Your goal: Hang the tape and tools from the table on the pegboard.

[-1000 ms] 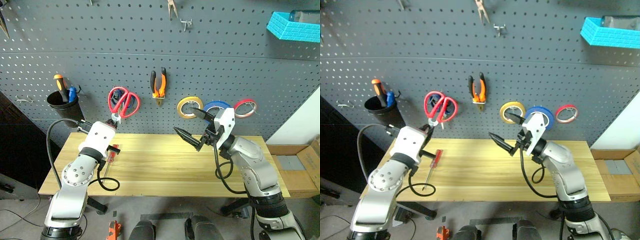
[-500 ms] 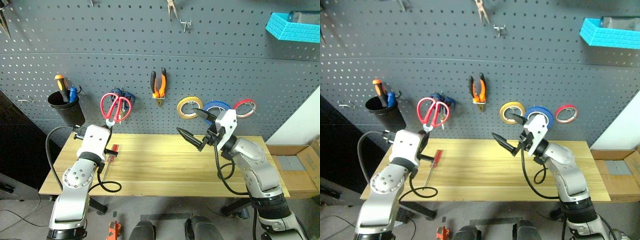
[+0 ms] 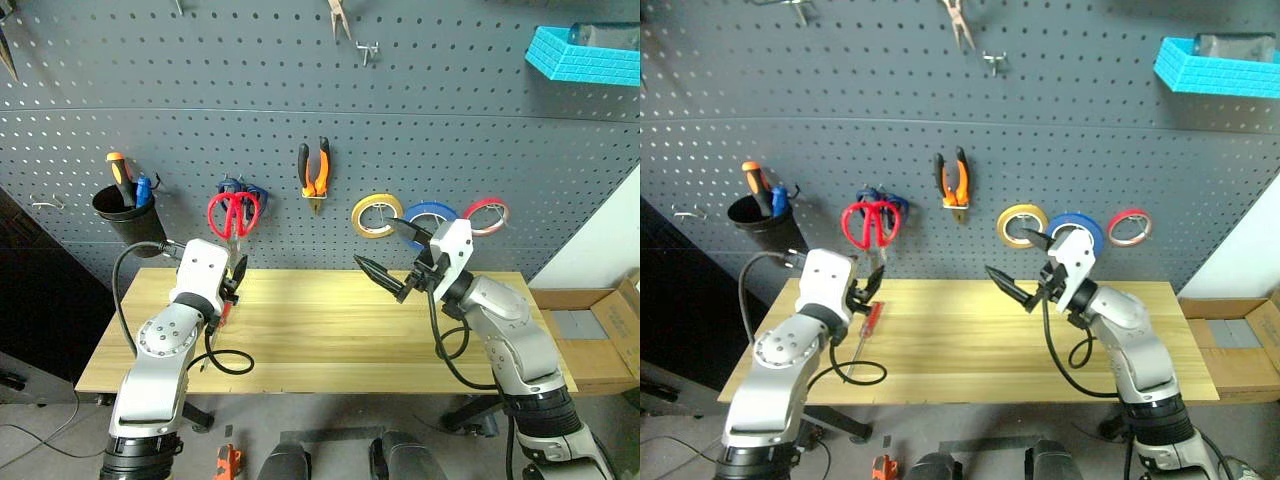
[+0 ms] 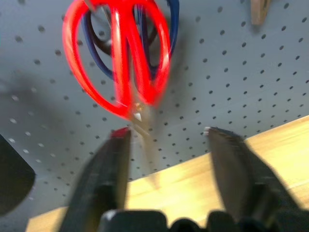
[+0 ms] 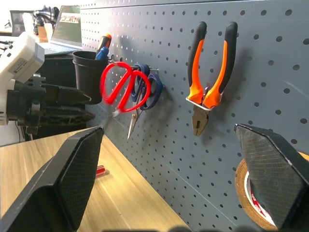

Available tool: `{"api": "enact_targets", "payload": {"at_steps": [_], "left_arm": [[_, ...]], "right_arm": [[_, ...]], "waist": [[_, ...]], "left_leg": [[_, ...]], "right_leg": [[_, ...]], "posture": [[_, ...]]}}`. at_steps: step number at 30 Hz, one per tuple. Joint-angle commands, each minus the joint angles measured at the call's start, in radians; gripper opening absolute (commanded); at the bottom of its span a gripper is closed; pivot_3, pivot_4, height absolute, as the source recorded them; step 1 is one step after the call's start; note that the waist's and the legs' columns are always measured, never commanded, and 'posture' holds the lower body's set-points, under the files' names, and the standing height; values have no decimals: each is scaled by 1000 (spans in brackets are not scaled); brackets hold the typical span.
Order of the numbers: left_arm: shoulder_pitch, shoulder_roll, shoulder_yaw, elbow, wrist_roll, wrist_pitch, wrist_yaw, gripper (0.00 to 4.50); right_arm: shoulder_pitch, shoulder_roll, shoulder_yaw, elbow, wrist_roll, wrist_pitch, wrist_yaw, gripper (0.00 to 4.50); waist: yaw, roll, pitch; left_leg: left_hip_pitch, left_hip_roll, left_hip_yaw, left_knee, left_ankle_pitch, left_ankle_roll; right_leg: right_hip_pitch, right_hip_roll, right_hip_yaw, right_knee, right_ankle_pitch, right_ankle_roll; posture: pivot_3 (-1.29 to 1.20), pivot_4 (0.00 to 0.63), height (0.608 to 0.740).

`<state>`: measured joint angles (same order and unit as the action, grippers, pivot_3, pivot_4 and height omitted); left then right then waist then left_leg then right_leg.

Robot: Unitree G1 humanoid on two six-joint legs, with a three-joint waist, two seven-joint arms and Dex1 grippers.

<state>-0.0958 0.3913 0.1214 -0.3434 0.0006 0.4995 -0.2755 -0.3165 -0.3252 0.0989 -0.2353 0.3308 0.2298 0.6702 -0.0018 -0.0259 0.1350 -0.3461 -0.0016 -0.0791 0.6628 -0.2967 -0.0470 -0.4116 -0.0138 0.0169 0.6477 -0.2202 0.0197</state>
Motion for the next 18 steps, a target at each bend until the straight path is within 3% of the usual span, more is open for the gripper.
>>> {"api": "enact_targets", "payload": {"at_steps": [1,2,10,17,18], "left_arm": [[30,-10,-1,-11,-9,-13,1,4087],[48,-17,0,-4,-10,-17,4,4474],[182,-83,62,139,-73,-6,22,4474],[26,-6,101,403,-88,-78,1,4474],[-46,17,101,507,-103,-110,-43,4474]], "right_arm": [[9,-17,-10,-49,2,-8,6,4500],[14,-23,-7,-53,1,-9,10,4500],[41,-81,151,-57,-149,-64,62,4500],[-56,24,299,-3,-233,-67,61,4500],[-84,60,320,16,-239,-62,55,4500]], "waist": [[0,0,0],[0,1,1],[-4,5,22],[-5,4,65],[-5,3,76]], "left_leg": [[0,0,0,0,0,0],[0,0,0,0,0,0],[2,1,0,0,0,1],[1,3,-2,0,0,1],[1,2,-3,0,0,1]], "right_leg": [[0,0,0,0,0,0],[0,0,0,0,0,0],[1,0,-1,0,-6,4],[1,2,-3,1,-6,3],[1,2,-3,1,-6,3]], "posture": [[41,115,740],[40,121,740],[28,187,740],[29,257,740],[25,300,740]]}}
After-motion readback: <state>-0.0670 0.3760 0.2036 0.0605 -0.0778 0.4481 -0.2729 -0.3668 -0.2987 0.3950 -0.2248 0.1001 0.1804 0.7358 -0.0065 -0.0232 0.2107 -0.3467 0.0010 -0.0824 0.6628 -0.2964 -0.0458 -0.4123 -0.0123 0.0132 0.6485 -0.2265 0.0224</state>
